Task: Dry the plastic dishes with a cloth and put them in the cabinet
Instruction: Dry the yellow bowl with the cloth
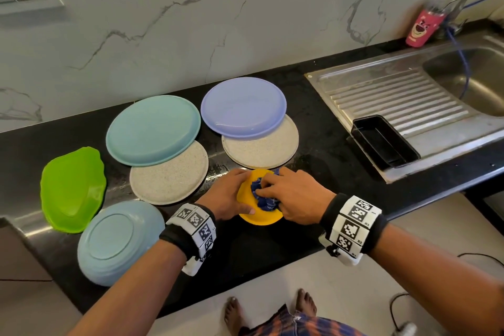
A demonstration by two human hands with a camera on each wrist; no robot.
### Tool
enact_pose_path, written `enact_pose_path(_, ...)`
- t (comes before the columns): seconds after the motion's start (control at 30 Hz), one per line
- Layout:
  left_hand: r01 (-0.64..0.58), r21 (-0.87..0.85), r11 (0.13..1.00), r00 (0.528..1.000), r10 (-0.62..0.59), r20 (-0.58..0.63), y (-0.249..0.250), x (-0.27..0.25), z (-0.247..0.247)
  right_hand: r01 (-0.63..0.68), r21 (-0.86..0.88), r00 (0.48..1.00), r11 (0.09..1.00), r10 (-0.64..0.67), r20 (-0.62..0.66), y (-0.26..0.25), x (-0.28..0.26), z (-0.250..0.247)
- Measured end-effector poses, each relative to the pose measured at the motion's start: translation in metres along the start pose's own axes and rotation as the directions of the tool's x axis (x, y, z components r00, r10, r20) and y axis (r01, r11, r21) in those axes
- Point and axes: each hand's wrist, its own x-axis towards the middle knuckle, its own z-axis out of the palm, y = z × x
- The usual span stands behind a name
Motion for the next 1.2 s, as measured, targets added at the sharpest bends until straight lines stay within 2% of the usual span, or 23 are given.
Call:
enact_pose_path(0.07,0.001,0.009,1.000,1.000,-0.002,0.003,0.000,-0.001,0.000,0.015,-0.021,1.000,1.000,-0.015,0.011,0.006,-0.003,-0.001)
enact_pose_path(0.23,-0.005,0.003,1.000,1.000,0.005,0.012,-0.001,0.000,-0.001,-0.058,-0.072,0.997,0.996,0.055,-0.045,-0.003,0.007,-0.008)
enact_pose_path(0.43,-0.001,-0.001,1.000,1.000,0.001,0.013,0.000,0.000,-0.001,0.025,-0.043,1.000,0.999,-0.024,0.011,0.002,-0.002,-0.004)
enact_pose_path(0.53,0.005,-0.007,1.000,1.000,-0.005,0.012,0.001,-0.001,-0.001,-0.029,-0.068,0.999,0.997,0.028,-0.019,0.011,-0.002,-0.009)
enact_pose_path(0.67,0.002,-0.013,1.000,1.000,-0.002,0.012,0.000,0.000,0.000,-0.062,-0.099,0.998,0.993,0.061,-0.022,-0.003,0.009,-0.004)
enact_pose_path(0.83,0.022,0.021,1.000,1.000,-0.022,0.019,0.001,0.000,0.002,0.021,0.064,0.998,0.998,-0.024,0.050,0.008,-0.004,-0.008)
enact_pose_path(0.9,0.033,0.006,0.999,0.999,-0.033,0.025,-0.001,-0.001,0.003,-0.025,0.146,0.998,0.989,0.017,0.056,0.022,-0.007,-0.016)
enact_pose_path(1.0,0.036,-0.017,0.999,0.999,-0.035,0.028,-0.004,0.000,0.003,-0.134,0.273,0.990,0.953,0.140,-0.002,0.035,0.000,-0.014)
enact_pose_path(1.1,0.042,-0.013,0.999,0.999,-0.042,0.028,-0.004,-0.001,0.004,-0.156,0.339,0.988,0.928,0.147,0.052,0.033,0.013,-0.005)
enact_pose_path(1.2,0.054,-0.008,0.999,0.998,-0.053,0.028,-0.004,-0.001,0.004,-0.170,0.315,0.984,0.934,0.148,0.095,0.035,0.025,-0.009)
